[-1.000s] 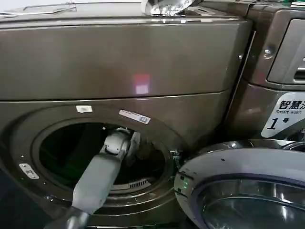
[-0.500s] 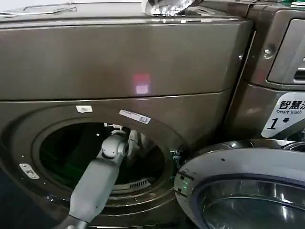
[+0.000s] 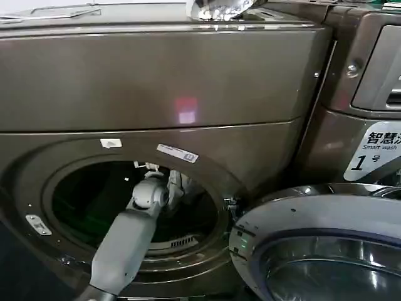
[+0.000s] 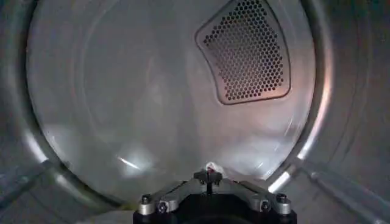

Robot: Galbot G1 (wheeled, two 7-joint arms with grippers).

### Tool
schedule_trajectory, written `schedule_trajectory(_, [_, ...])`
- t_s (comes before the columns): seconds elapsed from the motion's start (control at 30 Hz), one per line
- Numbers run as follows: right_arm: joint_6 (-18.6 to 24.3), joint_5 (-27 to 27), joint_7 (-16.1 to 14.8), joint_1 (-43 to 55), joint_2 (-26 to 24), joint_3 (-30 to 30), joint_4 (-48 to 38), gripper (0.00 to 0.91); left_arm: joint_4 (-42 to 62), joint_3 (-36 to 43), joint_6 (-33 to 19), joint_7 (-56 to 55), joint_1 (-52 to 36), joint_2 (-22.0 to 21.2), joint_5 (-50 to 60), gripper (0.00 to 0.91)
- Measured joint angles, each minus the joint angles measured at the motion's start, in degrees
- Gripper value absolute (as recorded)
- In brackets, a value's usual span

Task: Grasp the clothes from the dryer.

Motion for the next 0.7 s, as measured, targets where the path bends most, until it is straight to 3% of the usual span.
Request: schedule_trajectory(0.7, [0.4, 0.1, 0.1, 0.0, 0.2, 0.2, 0.3, 0.907, -0.7, -0.2, -0.2, -0.4, 0.2, 0.4, -0.4, 0.0])
